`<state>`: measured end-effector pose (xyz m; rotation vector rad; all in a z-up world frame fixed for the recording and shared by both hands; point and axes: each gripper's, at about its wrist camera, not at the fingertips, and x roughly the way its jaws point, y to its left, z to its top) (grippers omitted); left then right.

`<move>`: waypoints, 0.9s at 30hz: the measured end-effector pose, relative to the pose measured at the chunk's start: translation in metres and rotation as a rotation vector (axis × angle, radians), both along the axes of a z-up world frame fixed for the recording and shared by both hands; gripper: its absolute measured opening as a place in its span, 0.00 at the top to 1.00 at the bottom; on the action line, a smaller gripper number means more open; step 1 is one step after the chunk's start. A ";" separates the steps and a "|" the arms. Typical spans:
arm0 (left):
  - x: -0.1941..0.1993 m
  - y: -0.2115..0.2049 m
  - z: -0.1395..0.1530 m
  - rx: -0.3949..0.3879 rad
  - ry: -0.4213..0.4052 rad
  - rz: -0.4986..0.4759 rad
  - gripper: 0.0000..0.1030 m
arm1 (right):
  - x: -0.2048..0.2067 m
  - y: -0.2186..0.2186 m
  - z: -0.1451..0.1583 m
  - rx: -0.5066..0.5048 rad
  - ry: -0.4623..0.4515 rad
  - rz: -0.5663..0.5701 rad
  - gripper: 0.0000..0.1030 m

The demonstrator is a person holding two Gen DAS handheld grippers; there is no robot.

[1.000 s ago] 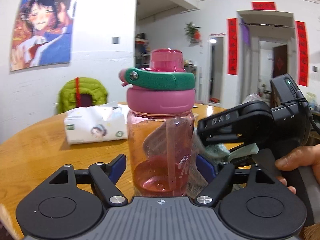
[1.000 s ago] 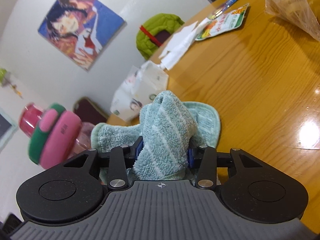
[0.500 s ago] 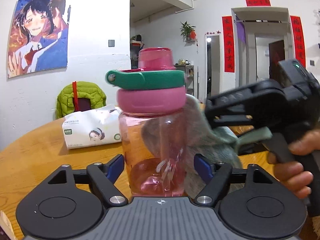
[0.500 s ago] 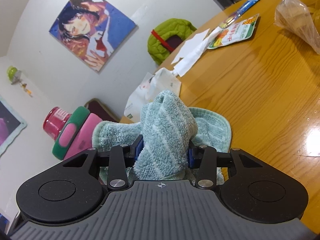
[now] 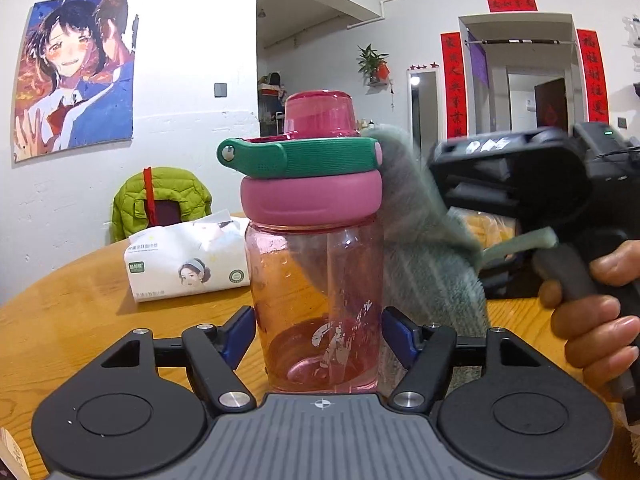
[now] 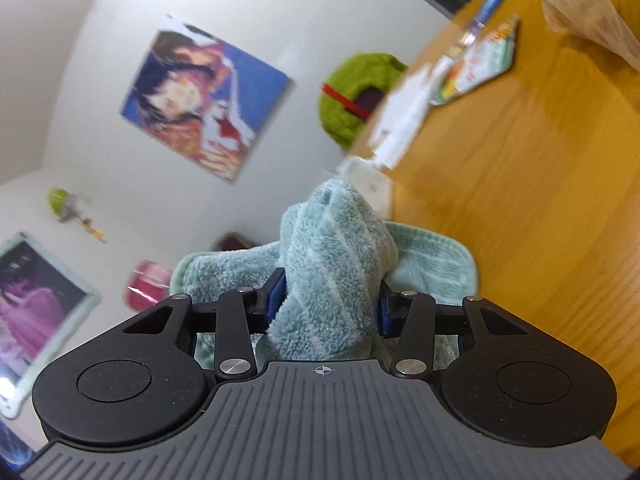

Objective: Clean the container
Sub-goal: 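Hold the bottle with the left tool while the right tool keeps wiping its side with the towel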

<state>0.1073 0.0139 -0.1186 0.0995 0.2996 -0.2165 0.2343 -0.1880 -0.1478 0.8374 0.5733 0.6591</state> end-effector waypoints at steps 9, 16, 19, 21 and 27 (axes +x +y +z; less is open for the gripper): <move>0.000 0.002 0.000 -0.001 0.001 -0.004 0.35 | 0.007 0.009 -0.009 -0.097 0.071 0.011 0.57; 0.000 0.001 -0.003 0.002 -0.003 -0.002 0.35 | 0.012 0.016 -0.016 -0.173 0.125 0.019 0.57; 0.000 0.001 -0.003 0.002 -0.002 -0.003 0.35 | 0.015 0.019 -0.018 -0.205 0.149 0.022 0.57; 0.000 0.001 -0.003 0.001 -0.002 -0.003 0.35 | 0.016 0.021 -0.020 -0.227 0.165 0.025 0.58; -0.001 0.002 -0.001 -0.021 0.015 0.011 0.34 | 0.013 0.023 -0.016 -0.266 0.121 0.021 0.57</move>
